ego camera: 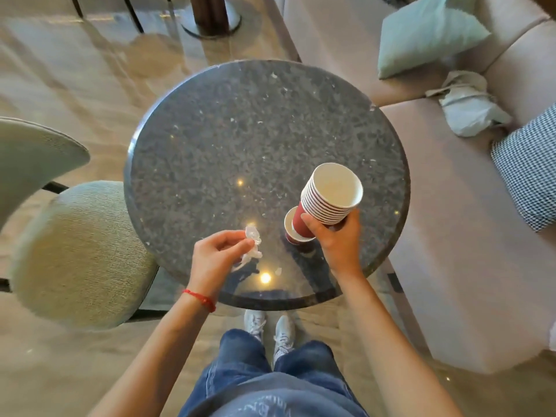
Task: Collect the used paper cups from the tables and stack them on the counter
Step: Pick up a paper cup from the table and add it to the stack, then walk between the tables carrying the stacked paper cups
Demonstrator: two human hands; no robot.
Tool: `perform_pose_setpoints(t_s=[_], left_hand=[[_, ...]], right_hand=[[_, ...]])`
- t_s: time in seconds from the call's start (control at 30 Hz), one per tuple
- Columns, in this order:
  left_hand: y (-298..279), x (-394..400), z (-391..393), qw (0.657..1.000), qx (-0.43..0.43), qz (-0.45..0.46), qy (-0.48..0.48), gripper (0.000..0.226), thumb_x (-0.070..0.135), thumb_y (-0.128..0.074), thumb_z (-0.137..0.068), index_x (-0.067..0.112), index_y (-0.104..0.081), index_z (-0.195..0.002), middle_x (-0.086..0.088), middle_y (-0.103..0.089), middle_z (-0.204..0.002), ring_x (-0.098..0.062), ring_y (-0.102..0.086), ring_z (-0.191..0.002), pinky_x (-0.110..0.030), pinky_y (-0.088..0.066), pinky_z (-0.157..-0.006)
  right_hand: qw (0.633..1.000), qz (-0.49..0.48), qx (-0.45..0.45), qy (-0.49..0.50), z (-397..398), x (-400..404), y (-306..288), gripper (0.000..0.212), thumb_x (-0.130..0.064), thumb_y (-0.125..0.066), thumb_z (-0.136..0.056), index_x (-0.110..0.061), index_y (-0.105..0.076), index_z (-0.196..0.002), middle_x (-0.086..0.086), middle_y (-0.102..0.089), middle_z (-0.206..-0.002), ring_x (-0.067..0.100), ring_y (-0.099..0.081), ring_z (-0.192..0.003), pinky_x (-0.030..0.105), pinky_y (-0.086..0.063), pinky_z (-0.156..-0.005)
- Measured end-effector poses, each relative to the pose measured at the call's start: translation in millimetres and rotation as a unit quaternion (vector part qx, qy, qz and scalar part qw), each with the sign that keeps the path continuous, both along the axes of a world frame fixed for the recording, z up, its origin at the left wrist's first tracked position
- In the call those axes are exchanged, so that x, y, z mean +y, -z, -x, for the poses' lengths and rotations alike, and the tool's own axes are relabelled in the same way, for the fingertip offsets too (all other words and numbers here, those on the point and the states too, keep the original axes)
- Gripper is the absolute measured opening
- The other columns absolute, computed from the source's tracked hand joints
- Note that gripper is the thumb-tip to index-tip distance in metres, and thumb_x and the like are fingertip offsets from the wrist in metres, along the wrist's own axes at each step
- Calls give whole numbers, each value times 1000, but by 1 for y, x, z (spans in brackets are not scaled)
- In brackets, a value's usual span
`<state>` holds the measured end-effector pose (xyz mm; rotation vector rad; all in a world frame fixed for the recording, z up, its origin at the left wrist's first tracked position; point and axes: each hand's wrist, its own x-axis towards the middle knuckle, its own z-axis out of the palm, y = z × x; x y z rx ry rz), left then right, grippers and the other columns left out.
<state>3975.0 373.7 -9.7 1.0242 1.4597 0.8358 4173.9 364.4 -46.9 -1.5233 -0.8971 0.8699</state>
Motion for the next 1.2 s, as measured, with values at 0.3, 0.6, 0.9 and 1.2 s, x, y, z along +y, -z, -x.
perform_pose_setpoints(t_s=[0.3, 0.6, 0.9, 1.2], left_hand=[[15, 8, 6, 999, -14, 47, -11, 9, 5, -72, -76, 12, -70, -79, -1, -67, -68, 4, -56, -50, -9, -45, -50], [19, 24, 8, 998, -23, 53, -23, 11, 3, -73, -75, 13, -70, -75, 14, -66, -52, 5, -55, -47, -8, -43, -47], [20, 31, 18, 998, -25, 44, -31, 15, 3, -74, -74, 18, -71, -73, 10, -68, -58, 4, -57, -49, -9, -45, -49], [13, 16, 36, 992, -25, 19, -124, 18, 7, -75, -74, 24, -70, -70, 14, -67, -55, 6, -55, -48, -8, -45, -49]], right_hand=[[998, 42, -51, 2, 11, 13, 42, 71, -41, -83, -55, -48, -42, -113, -26, -52, -112, -15, -52, -103, 1, -40, -81], [990, 125, -59, 10, 14, 5, 77, 89, -54, -83, -47, -35, -42, -124, -8, -57, -121, 2, -54, -111, 7, -41, -87], [991, 114, -71, 3, 23, 15, 70, 85, -22, -88, -60, -14, -40, -130, 2, -56, -123, 13, -55, -112, 21, -44, -91], [986, 79, 22, -148, 30, 28, 25, 82, -36, -78, -58, -11, -46, -129, -10, -62, -110, -5, -61, -97, 9, -49, -75]])
